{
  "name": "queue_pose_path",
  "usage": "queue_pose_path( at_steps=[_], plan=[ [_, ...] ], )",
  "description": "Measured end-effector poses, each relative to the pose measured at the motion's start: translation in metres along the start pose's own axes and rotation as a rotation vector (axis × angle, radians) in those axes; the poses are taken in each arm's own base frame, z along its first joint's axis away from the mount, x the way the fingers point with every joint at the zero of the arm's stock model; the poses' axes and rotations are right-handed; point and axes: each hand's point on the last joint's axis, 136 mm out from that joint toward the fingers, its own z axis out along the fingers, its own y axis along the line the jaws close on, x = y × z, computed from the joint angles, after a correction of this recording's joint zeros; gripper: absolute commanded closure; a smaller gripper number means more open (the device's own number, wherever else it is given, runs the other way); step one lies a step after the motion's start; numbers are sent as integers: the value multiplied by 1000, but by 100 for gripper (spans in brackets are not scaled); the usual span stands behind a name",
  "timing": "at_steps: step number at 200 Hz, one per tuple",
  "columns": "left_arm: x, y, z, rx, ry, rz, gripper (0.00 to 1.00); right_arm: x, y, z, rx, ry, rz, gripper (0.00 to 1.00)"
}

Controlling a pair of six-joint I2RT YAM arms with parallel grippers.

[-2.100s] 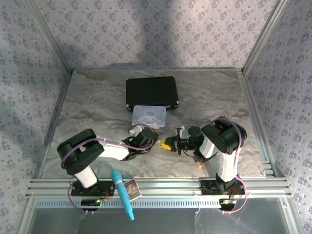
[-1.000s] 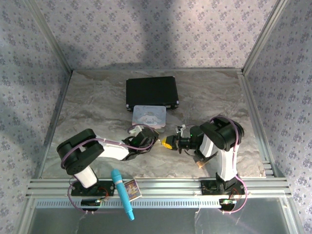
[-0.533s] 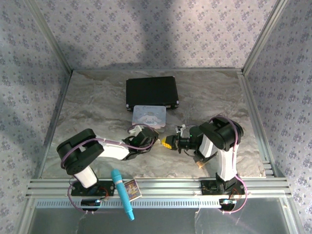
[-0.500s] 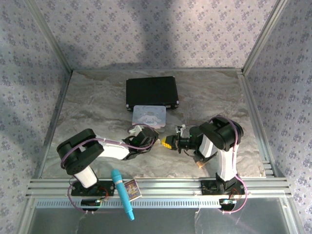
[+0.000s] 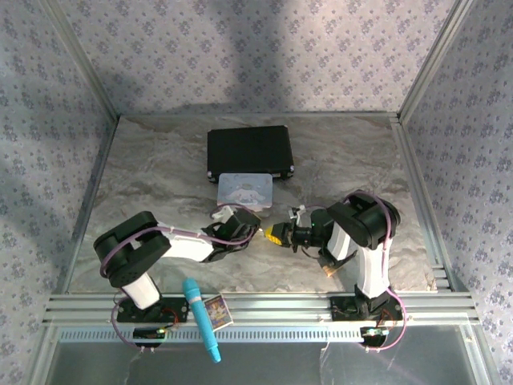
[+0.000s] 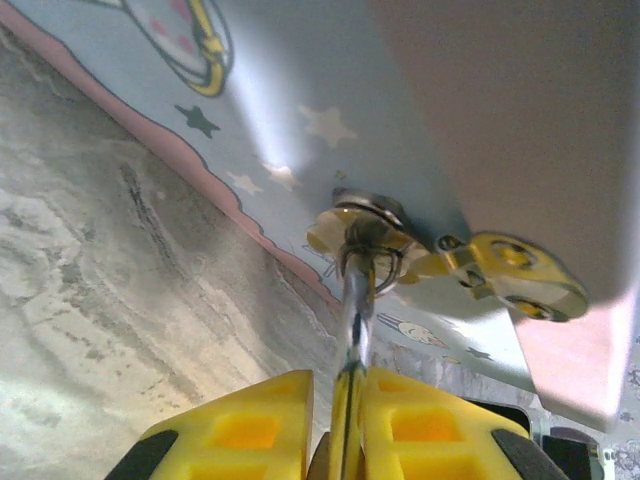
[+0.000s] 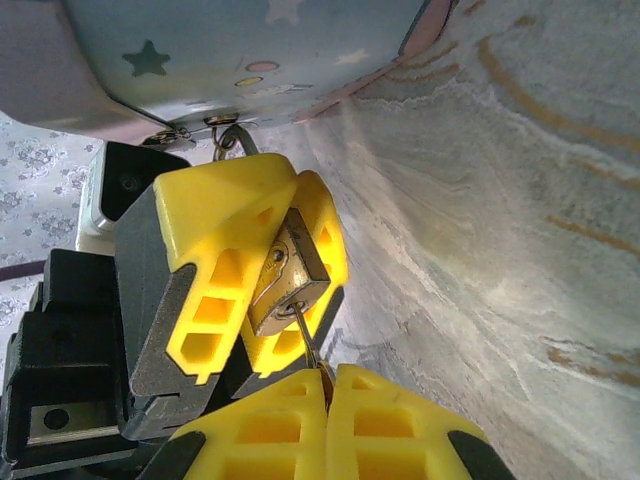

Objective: Unlock a padlock with a key

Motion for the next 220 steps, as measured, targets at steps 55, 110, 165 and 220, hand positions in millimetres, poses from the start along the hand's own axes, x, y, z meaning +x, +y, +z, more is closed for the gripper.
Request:
queue_pose_path(
  at_steps=[55,110,165,220],
  plan=[
    [1,0,0,-16,3,-27,100,0,-2,-4,5,-29,-1,100],
    [2,1,0,-36,1,-31,100,0,-2,-4,6,-38,-2,100],
    [2,1,0,-36,0,-37,100,3,-5,-11,17,-55,5,100],
    [2,0,0,-34,1,-39,100,4,-5,-11,18,-54,5,100]
  ],
)
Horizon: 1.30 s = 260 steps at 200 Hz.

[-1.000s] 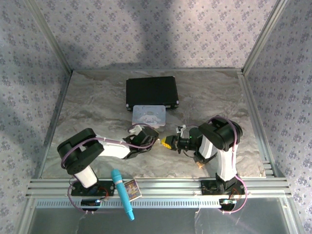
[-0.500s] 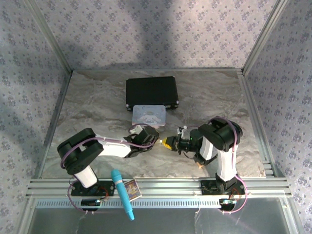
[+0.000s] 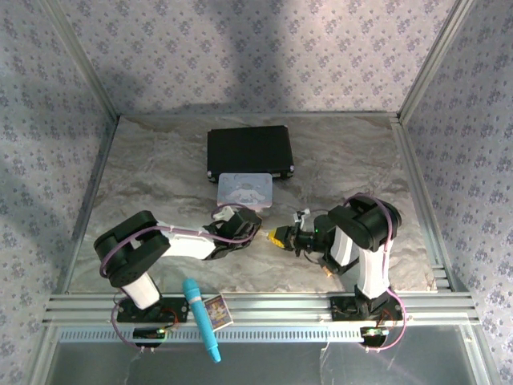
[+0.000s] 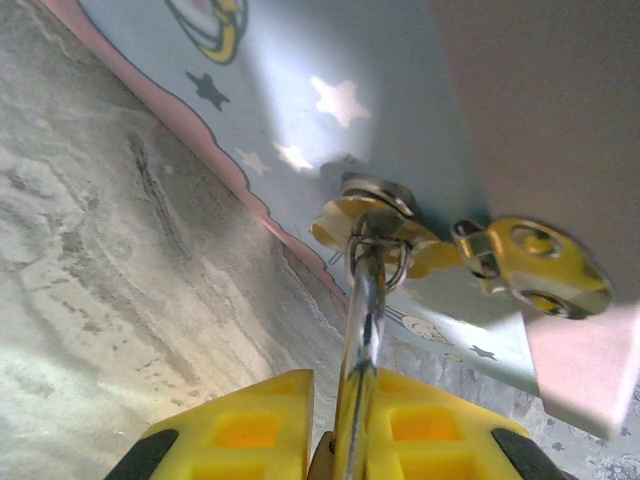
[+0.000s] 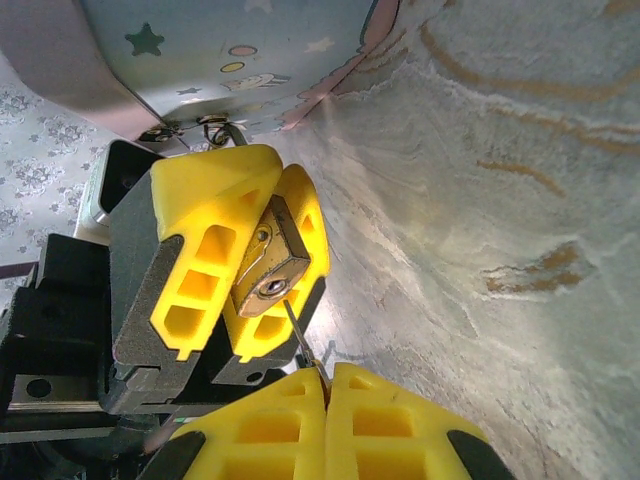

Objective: Unlock a padlock with a key

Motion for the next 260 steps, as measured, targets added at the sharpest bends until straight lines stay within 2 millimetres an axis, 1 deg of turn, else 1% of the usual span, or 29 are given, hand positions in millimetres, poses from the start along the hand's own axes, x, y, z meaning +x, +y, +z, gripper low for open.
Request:
queue_pose_path(
  at_steps=[128,185,260],
  plan=[
    [-1,1,-1,27,0,-12,100,-4,5,10,-5,12,17,100],
    [-6,1,-2,53,-31,-17,100,-2,8,16,-8,27,57,100],
    [-7,-1,-3,103,-28,-31,100,-4,10,16,-16,64,94,100]
  ],
)
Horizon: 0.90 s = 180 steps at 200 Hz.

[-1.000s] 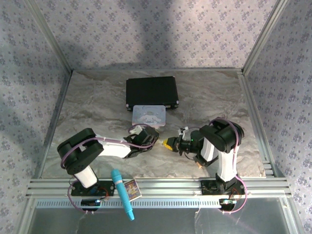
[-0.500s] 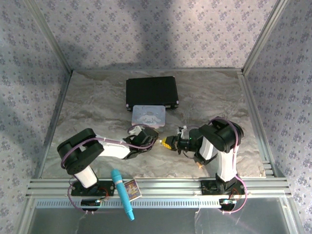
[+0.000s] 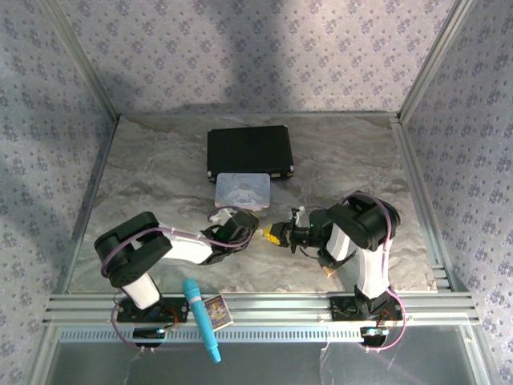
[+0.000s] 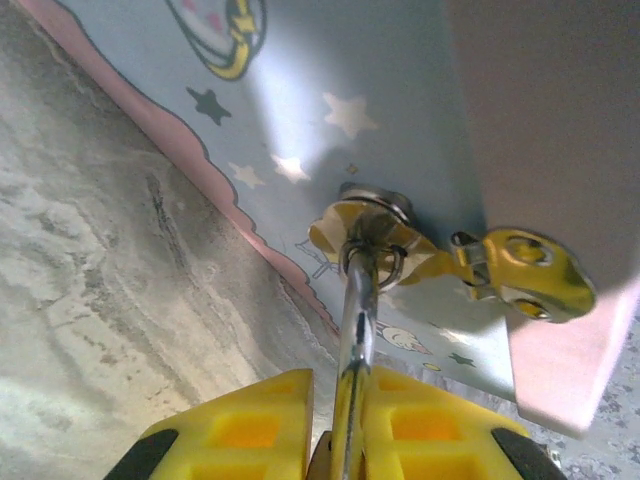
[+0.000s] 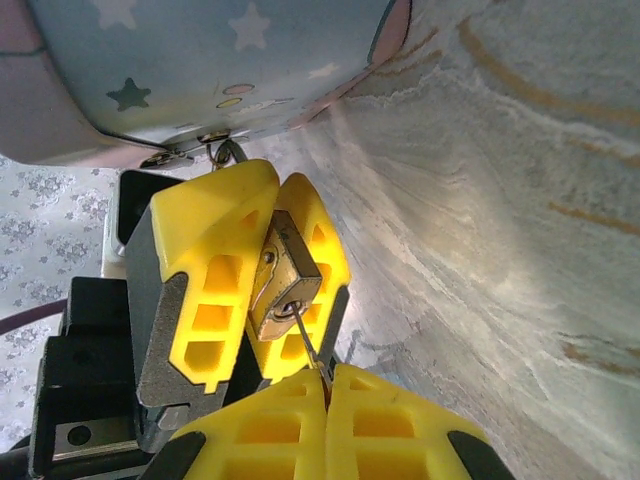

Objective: Unlock a padlock with a key

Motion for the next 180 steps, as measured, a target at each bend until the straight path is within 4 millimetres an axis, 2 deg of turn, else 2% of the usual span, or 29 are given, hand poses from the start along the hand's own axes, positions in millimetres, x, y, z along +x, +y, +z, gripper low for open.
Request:
queue_pose_path(
  at_steps=[180],
  plan=[
    [-1,-5,-1,60,5,-22,100,-2,4,-1,-43,91,-20,100]
  ],
)
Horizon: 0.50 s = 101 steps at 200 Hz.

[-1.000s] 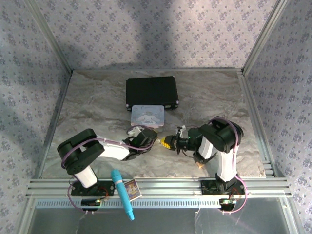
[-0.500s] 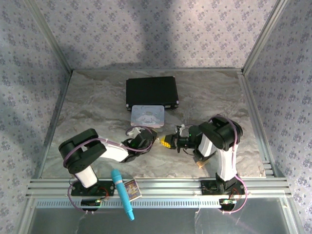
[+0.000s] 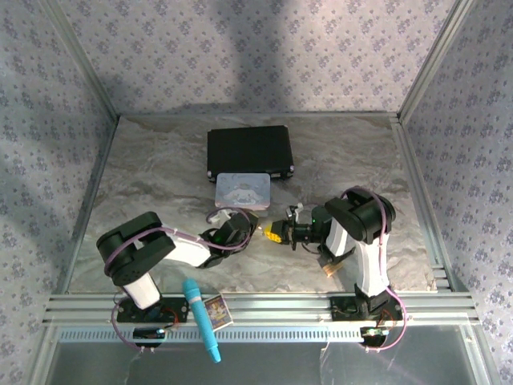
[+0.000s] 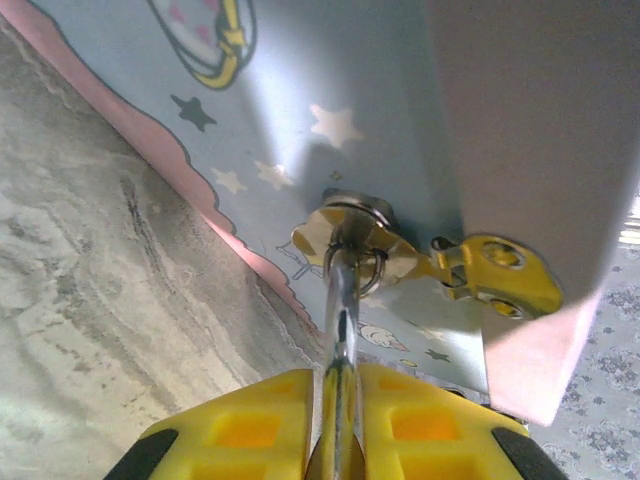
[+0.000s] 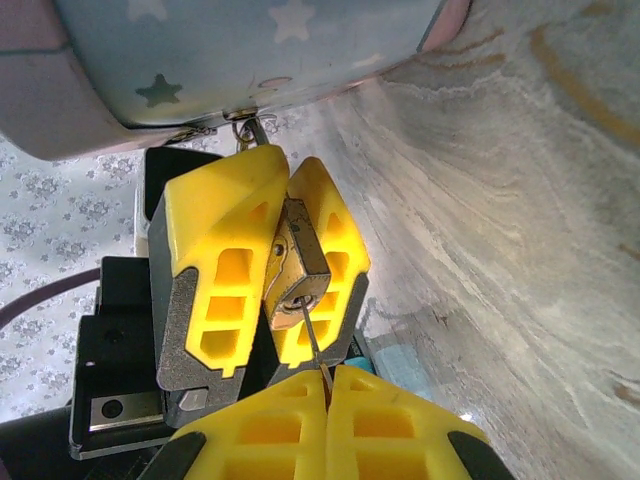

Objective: Unlock a padlock with a key

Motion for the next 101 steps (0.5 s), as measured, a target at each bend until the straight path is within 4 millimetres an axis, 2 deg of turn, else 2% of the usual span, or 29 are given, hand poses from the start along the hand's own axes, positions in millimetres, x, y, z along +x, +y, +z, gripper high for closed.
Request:
queue_pose_path(
  at_steps=[101],
  plan=[
    [0,-5,1,29,0,-8,100,-4,1,-2,-13,34,-22,100]
  ],
)
